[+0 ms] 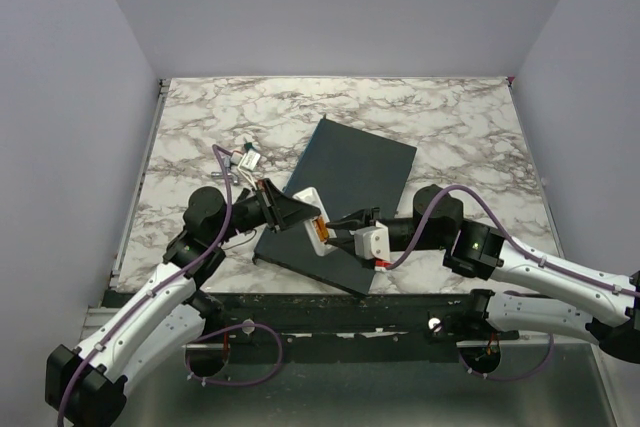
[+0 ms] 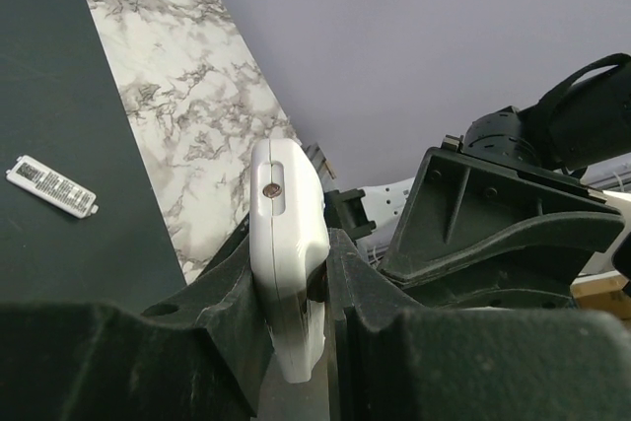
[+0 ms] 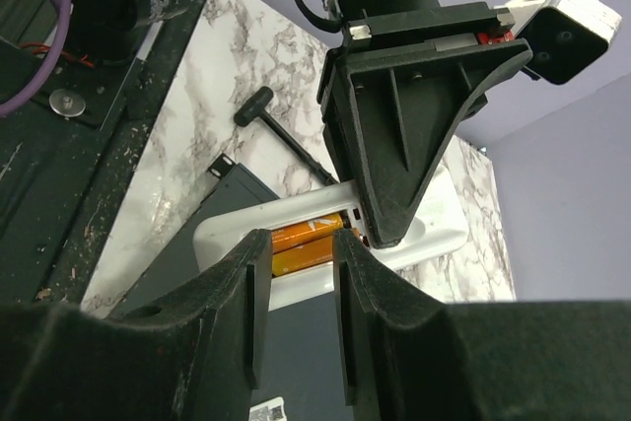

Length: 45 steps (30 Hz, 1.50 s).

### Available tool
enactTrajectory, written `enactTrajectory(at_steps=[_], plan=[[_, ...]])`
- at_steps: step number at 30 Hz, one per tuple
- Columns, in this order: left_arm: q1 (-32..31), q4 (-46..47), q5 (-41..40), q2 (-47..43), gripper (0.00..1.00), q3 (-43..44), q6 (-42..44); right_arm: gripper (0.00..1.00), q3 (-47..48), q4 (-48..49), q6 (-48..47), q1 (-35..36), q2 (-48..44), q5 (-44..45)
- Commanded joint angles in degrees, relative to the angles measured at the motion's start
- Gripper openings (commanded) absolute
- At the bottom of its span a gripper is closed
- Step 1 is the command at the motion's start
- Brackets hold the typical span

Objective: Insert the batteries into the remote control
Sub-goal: Load the battery into the remote control.

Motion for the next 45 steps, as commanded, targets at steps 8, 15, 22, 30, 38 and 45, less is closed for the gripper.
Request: enactTrajectory(at_steps=[8, 15, 22, 30, 38, 45], plan=[[-1.6, 2.7, 2.3, 1.3, 0.0, 2.1, 1.4, 0.36, 1.3, 1.7, -0.3, 0.3, 0.5, -1.3], [-2.0, 3.3, 2.8, 1.0, 0.0, 2.2, 1.4, 0.36, 0.8, 2.1, -0.2, 0.3, 0.8, -0.4], [-2.3, 3.8, 3.4, 1.3, 0.0, 2.3, 1.4, 0.36, 0.4, 4.0, 0.2, 0.3, 1.2, -0.2], [-2.6, 4.1, 3.8, 1.1, 0.0, 2.2, 1.3, 0.36, -0.1, 4.6, 0.6, 0.3, 1.1, 0.5], [-2.6, 4.2, 3.7, 1.0, 0.0, 2.6, 1.0, 0.34, -1.2, 4.6, 1.2, 0.3, 0.7, 0.8], [-2.7, 4.7, 4.2, 1.2, 0.0, 2.8, 0.9, 0.34, -2.3, 4.6, 1.4, 0.2, 0.4, 1.7]])
